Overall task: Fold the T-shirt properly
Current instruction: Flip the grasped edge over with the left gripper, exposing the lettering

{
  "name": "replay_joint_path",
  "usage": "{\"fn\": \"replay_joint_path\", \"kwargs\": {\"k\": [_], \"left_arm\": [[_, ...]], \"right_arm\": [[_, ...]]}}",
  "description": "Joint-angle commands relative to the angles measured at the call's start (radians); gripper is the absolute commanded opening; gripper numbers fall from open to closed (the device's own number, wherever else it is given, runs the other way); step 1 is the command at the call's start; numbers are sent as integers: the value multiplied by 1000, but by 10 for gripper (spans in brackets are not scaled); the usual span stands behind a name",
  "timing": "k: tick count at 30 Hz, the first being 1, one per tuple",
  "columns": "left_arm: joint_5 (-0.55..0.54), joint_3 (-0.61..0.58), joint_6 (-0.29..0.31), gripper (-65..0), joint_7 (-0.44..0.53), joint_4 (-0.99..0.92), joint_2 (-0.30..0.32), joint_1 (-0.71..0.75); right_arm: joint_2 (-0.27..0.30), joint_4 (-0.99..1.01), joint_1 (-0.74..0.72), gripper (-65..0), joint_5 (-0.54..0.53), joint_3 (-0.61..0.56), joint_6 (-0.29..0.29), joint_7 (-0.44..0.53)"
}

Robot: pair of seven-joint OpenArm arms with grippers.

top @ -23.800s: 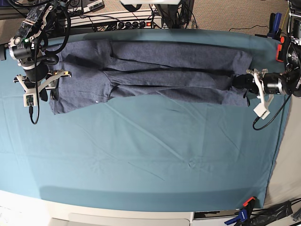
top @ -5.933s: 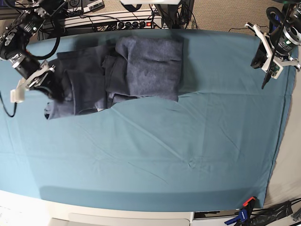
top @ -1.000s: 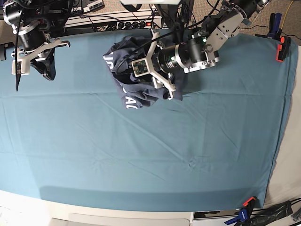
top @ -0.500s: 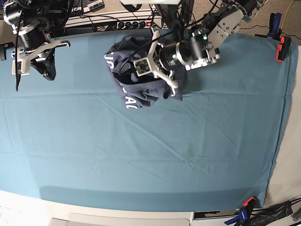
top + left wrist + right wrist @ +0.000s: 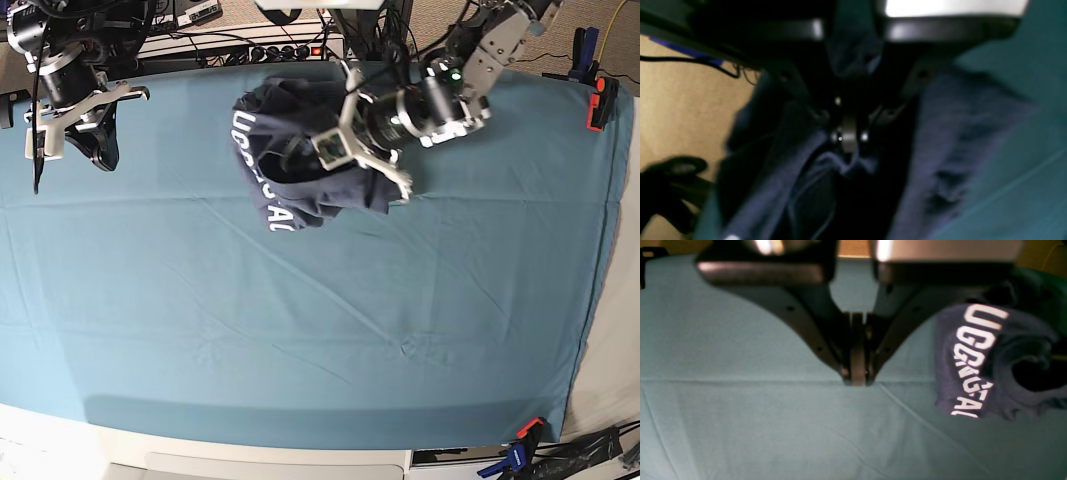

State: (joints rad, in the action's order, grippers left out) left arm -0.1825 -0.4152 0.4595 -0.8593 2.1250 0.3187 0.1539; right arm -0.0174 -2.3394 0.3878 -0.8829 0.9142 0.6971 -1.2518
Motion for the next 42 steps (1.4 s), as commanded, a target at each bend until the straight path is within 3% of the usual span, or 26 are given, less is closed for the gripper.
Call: {"fn": "replay_joint_path", "kwargs": {"k": [1,8,11,16,31,39,42], "left_arm": [[-24,27,-7,-650,20,28,0,6],[-105,153,-7,-650,-10,55,3,86],[-121,172,-6,-650,-9,56,32,126],[-121,177,-7,-650,-16,59,64,201],[-121,177,-6,-650,-13,180,64,396],[-121,177,-6,-650,-5,182,63,415],[-116,177,-7,-523,5,182,60,415]], "right_arm": [[10,-17,0,-650,-18,3,1,32],[10,-17,0,-650,-36,3,1,32],[10,-17,-1,-650,-44,3,1,33],[13,-17,-3,-650,-44,3,1,33],[12,-17,-8,-650,-70,3,1,34],[13,-17,-8,-650,-70,3,1,34],[13,-17,-8,-650,-70,3,1,34]]}}
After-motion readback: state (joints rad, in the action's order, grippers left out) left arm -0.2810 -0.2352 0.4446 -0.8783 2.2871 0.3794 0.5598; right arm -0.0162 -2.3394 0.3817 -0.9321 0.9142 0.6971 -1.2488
